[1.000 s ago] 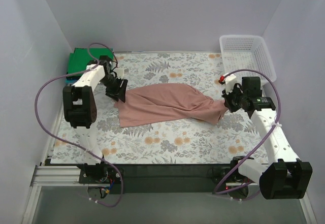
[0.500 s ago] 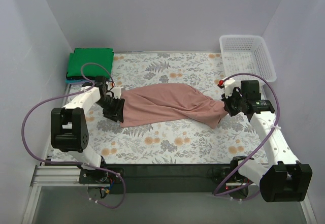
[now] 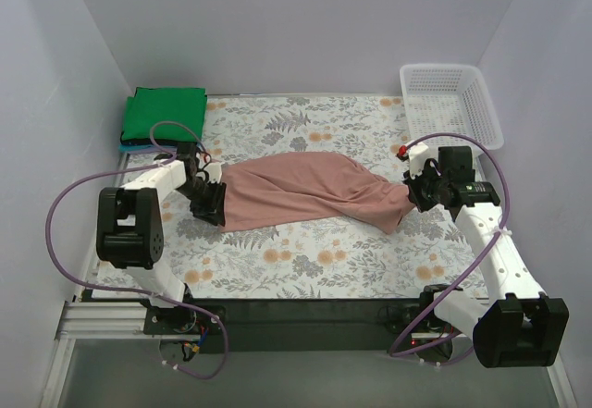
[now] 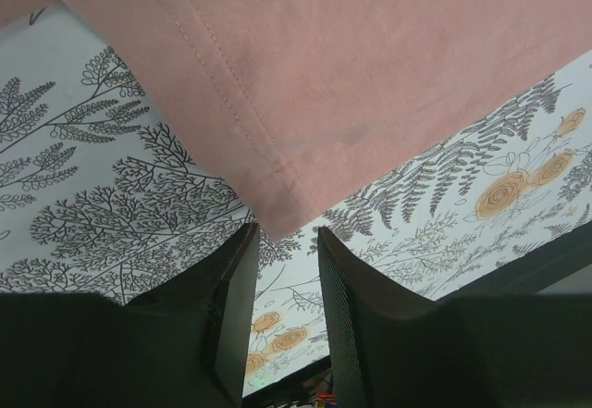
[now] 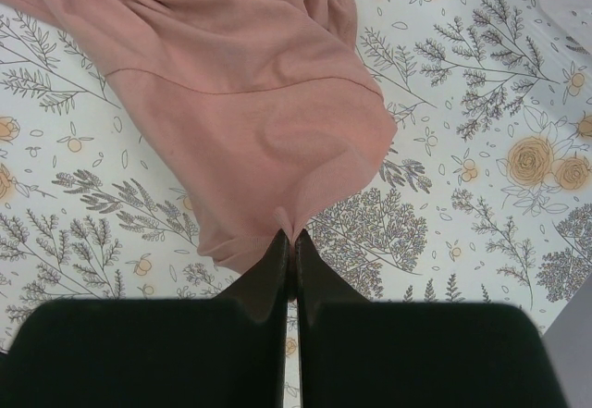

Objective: Fold and stack the t-shirts
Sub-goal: Flatten the tshirt out

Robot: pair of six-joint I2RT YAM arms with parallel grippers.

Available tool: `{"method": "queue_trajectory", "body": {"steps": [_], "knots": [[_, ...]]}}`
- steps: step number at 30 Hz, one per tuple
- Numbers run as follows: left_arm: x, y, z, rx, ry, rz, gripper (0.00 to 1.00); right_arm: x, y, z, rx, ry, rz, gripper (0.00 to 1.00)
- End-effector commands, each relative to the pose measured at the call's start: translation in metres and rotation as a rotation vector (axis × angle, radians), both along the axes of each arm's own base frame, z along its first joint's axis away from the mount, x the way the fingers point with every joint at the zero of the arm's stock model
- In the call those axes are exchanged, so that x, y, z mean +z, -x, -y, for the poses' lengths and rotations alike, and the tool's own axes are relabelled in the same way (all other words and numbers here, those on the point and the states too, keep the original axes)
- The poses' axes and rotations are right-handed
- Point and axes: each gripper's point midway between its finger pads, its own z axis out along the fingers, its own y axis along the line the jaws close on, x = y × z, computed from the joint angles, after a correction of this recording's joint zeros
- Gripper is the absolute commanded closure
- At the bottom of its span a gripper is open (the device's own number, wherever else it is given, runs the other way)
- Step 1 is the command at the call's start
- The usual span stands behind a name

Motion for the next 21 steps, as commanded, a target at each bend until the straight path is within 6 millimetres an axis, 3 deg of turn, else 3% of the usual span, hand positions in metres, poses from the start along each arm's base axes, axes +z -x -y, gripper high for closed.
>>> {"method": "queue_trajectory", "body": {"steps": [1,21], "knots": [[-0.004,-0.006,0.001,0.013,0.006,0.014,0.70,0.011,-0.005,0.000,0.010,0.006,0.035,0.99],[-0.014,-0.003,-0.005,0.040,-0.044,-0.032,0.75,0.007,-0.003,-0.002,0.013,-0.003,0.023,0.99]]}}
